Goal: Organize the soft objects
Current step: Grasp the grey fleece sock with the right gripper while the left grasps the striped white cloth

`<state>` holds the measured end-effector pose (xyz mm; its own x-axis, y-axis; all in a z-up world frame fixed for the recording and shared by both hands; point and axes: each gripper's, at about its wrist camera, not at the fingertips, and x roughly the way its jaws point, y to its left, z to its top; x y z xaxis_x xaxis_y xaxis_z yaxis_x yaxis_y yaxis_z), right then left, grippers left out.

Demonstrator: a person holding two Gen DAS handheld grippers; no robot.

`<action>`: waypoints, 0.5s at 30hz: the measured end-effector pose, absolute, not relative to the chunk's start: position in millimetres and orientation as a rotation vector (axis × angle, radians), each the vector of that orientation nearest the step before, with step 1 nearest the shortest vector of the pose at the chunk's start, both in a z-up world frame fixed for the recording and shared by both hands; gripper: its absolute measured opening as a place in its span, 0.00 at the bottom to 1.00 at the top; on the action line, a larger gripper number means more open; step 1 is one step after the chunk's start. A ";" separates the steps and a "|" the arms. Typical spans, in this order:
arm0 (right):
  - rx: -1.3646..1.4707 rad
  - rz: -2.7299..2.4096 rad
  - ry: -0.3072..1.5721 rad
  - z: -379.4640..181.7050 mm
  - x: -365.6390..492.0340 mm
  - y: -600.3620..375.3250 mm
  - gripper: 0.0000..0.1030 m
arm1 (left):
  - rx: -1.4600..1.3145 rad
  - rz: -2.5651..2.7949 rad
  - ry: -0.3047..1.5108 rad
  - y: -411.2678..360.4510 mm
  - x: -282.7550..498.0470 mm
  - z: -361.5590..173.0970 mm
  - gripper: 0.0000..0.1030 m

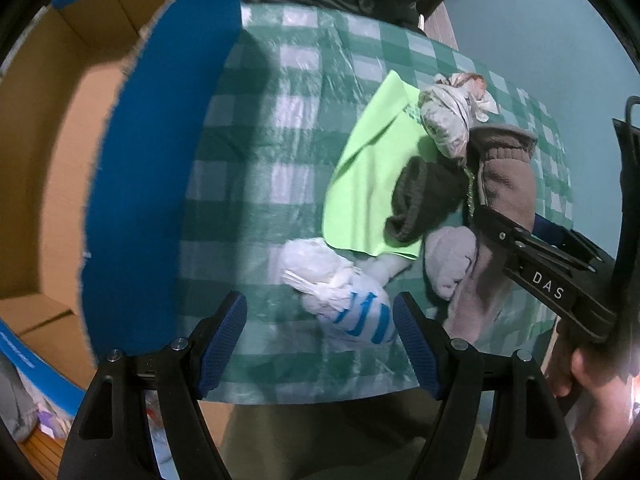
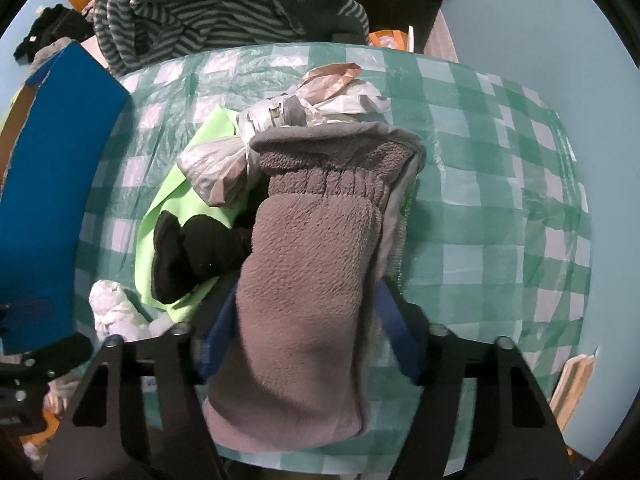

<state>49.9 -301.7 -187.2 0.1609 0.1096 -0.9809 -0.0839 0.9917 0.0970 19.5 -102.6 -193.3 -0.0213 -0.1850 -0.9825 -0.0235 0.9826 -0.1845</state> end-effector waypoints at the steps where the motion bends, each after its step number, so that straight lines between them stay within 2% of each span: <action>1: 0.023 0.141 1.402 -186.7 49.2 -302.7 0.53 | -0.180 -0.135 1.596 -104.2 19.4 -195.2 0.75; 3: 0.023 0.142 1.397 -185.3 48.5 -305.3 0.42 | -0.190 -0.131 1.607 -108.0 19.2 -199.1 0.75; 7: 0.048 0.153 1.392 -180.6 45.1 -313.2 0.31 | -0.174 -0.127 1.623 -115.9 17.2 -207.6 0.75; 8: 0.059 0.162 1.392 -179.1 44.1 -315.3 0.25 | -0.170 -0.128 1.628 -118.5 17.4 -211.1 0.75; 13: 0.084 0.185 1.379 -172.7 38.2 -321.4 0.24 | -0.178 -0.119 1.643 -123.4 17.7 -224.3 0.75; 14: 0.090 0.189 1.376 -171.3 37.1 -322.5 0.24 | -0.185 -0.119 1.640 -123.1 17.6 -224.9 0.71; 15: 0.097 0.194 1.375 -170.5 36.3 -323.0 0.24 | -0.193 -0.121 1.634 -122.4 17.2 -225.2 0.63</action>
